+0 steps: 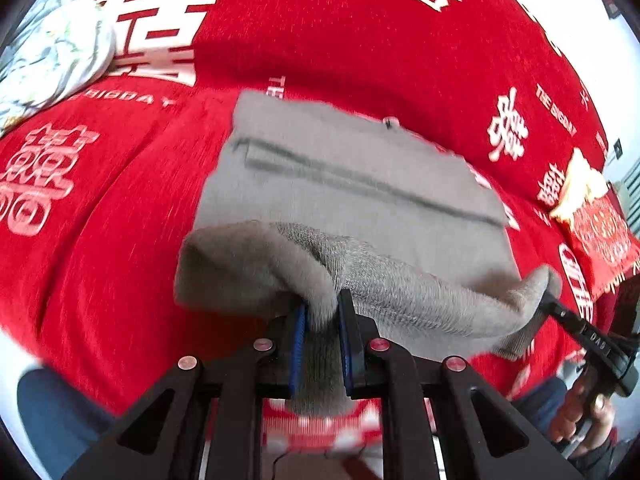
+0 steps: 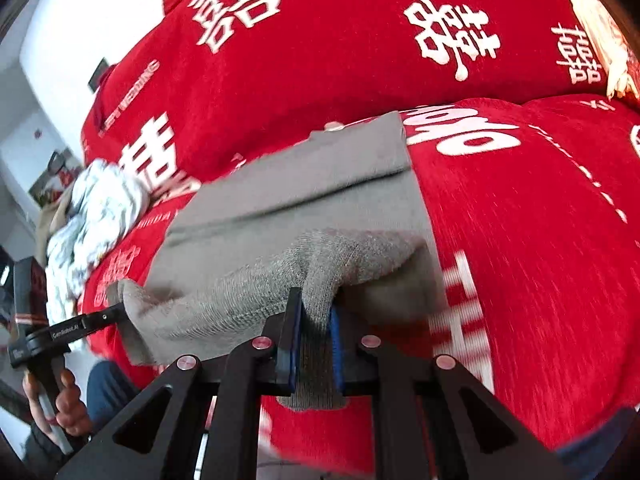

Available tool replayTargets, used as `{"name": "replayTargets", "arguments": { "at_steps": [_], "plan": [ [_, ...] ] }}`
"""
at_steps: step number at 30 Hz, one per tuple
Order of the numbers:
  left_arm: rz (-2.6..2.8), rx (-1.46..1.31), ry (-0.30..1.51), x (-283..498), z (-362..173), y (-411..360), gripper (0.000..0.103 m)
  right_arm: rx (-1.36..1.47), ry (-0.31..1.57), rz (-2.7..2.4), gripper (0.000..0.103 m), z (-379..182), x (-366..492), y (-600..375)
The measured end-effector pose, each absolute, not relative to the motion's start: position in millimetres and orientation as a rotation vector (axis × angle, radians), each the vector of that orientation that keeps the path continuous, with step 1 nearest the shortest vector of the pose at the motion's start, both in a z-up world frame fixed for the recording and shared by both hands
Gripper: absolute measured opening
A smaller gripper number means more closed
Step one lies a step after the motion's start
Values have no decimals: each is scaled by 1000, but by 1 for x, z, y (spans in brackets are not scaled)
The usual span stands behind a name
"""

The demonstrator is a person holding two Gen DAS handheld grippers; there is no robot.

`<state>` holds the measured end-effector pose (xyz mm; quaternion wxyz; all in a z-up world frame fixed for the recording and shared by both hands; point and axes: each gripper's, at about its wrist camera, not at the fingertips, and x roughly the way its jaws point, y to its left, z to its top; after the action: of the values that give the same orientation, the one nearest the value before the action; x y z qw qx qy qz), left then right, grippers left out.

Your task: Fold small clothes

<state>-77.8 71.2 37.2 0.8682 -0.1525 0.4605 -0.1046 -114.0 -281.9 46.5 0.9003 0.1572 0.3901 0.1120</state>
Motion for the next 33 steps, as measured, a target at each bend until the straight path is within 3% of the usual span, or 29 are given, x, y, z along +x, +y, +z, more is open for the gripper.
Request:
{"name": "replayTargets", "arguments": {
  "at_steps": [5, 7, 8, 9, 10, 12, 23, 24, 25, 26, 27, 28, 33],
  "plan": [
    [-248, -411, 1043, -41, 12, 77, 20, 318, 876, 201, 16, 21, -76, -279],
    [-274, -439, 1047, -47, 11, 82, 52, 343, 881, 219, 21, 19, -79, -283],
    [-279, -455, 1044, -51, 12, 86, 83, 356, 872, 231, 25, 21, -85, -286],
    [-262, -479, 1009, -61, 16, 94, 91, 355, 858, 245, 36, 24, -91, -286],
    [-252, -488, 979, -71, 19, 98, 91, 341, 840, 250, 54, 28, -99, -286],
    [-274, -492, 963, -84, 23, 102, 91, 314, 815, 245, 67, 34, -110, -287],
    [-384, -540, 1027, -73, 20, 74, 91, 452, 866, 328, 67, 30, -107, -293],
    [-385, -540, 1036, -71, 18, 72, 89, 468, 883, 335, 67, 27, -103, -292],
    [-380, -539, 1047, -67, 16, 71, 80, 468, 900, 335, 62, 25, -100, -291],
    [-379, -534, 1059, -65, 13, 70, 46, 454, 928, 336, 56, 20, -97, -287],
    [-374, -524, 1075, -63, 9, 70, 16, 434, 951, 346, 38, 16, -94, -283],
    [-358, -514, 1087, -62, 5, 70, 10, 414, 969, 351, 23, 13, -93, -279],
    [-325, -539, 1021, -81, 9, 86, 9, 365, 934, 392, 13, 21, -103, -278]
  ]
}}
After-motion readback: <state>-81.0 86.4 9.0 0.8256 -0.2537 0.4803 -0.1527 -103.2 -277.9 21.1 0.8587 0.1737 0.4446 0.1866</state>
